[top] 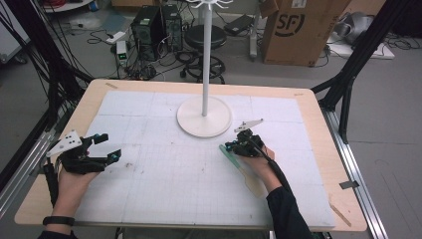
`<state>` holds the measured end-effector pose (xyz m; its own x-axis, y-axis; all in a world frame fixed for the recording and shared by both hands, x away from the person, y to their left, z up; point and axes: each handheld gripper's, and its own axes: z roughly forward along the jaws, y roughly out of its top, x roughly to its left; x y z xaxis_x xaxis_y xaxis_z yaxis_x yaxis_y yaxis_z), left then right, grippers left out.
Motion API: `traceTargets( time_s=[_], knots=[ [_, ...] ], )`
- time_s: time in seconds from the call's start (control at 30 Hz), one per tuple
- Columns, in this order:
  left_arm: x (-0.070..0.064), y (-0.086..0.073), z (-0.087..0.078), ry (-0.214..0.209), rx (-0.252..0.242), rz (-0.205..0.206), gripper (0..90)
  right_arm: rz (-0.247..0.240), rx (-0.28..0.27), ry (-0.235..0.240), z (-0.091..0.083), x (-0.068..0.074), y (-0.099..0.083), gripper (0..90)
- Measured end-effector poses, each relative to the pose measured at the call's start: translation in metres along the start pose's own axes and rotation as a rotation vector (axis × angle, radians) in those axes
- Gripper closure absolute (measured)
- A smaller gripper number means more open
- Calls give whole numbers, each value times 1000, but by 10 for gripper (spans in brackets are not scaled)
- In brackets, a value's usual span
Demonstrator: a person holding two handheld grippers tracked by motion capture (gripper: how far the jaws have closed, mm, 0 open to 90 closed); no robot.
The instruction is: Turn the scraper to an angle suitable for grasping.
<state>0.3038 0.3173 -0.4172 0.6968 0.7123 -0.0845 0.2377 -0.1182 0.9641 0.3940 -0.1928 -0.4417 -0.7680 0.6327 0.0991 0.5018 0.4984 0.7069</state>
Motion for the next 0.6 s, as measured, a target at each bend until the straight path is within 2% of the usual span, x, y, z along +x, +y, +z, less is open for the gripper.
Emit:
traceTargets(
  time_s=[0.07,0.1,0.2,0.23,0.27,0.3,0.37,0.4,0.43,0.47,0.5,0.6],
  knots=[
    [1,-1,0,5,4,3,154,3,-28,-11,-13,-5,-1,891],
    [1,-1,0,5,4,3,154,3,-28,-11,-13,-5,-1,891],
    [3,-3,-1,12,2,-3,153,12,-109,-40,-45,-11,-6,803],
    [4,-3,-1,12,3,-5,153,16,-122,-49,-51,-12,-8,762],
    [5,-3,-1,14,4,-9,153,16,-122,-49,-51,-12,-8,762],
    [5,-4,-1,19,2,-12,152,29,-163,-75,-70,-15,-17,702],
    [6,-4,-1,24,4,-14,152,35,-177,-81,-76,-16,-20,673],
    [6,-5,-1,26,5,-14,151,64,-217,-117,-92,-20,-33,562],
    [6,-5,-1,31,6,-12,151,64,-217,-117,-92,-20,-33,562],
    [6,-5,-1,33,6,-8,150,74,-240,-147,-104,-22,-45,488],
    [6,-5,-1,39,6,-3,150,74,-240,-147,-104,-22,-45,488],
    [8,-5,-2,57,-2,5,149,96,-281,-187,-117,-24,-62,379]
  ],
)
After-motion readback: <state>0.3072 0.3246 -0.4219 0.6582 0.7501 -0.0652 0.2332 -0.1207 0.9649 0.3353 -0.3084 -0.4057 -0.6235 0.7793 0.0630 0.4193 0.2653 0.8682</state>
